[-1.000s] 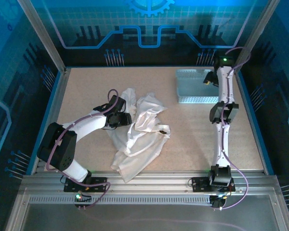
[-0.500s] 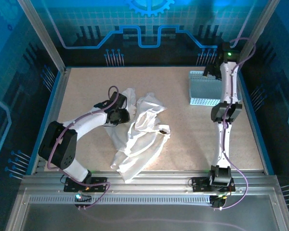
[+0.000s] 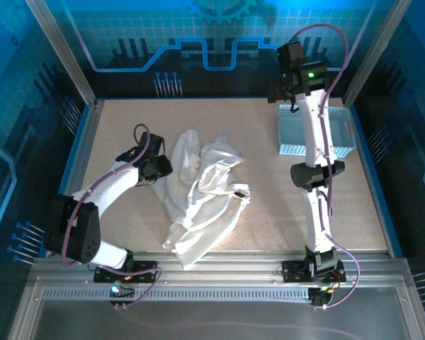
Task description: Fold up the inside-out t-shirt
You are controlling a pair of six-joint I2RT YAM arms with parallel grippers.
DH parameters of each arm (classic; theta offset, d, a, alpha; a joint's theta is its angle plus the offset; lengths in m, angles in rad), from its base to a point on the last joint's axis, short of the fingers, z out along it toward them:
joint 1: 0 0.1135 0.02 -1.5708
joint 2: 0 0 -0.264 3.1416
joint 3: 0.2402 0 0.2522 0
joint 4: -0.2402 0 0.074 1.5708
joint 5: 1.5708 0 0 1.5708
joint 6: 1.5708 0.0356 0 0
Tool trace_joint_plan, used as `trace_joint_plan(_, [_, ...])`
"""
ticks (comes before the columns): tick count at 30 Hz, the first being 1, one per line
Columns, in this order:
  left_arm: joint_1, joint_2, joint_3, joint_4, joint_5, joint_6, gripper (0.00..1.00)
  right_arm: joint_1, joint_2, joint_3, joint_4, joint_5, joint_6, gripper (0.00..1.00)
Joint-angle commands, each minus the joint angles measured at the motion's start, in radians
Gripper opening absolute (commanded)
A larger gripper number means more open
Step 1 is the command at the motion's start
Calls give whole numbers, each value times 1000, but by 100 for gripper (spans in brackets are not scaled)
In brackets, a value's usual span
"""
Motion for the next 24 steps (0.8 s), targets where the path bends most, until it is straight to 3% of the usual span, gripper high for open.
trace_joint_plan(1, [-9, -13, 11, -14, 15, 33, 37, -3, -127, 59, -91, 10, -3, 94])
trace_joint_plan(3, [-42, -3, 58, -32, 3, 64, 44, 29, -185, 59, -69, -52, -21, 95])
trace_joint_plan(7, [-181, 54, 212, -87, -55, 139, 56, 126, -263, 59, -63, -40, -25, 95])
trace_joint_plan(12, [-333, 169, 354, -143, -139, 202, 66, 209, -268, 59, -165, 322, 69, 100])
trace_joint_plan(16, [-423, 300, 466, -165, -162, 238, 69, 185, -340, -47, -167, 418, 75, 100])
trace_joint_plan(18, [-464, 375, 520, -191, -213, 253, 73, 135, -419, -170, -166, 438, 74, 100])
trace_joint_plan(20, [-483, 444, 573, -213, -237, 254, 75, 51, -516, -351, -154, 379, 97, 100])
trace_joint_plan(23, [-490, 525, 637, -244, -255, 236, 77, 0, -795, -908, 192, 230, -53, 100])
trace_joint_plan(24, [-493, 542, 649, -246, -267, 238, 79, -18, -916, -1106, 347, 106, -95, 100])
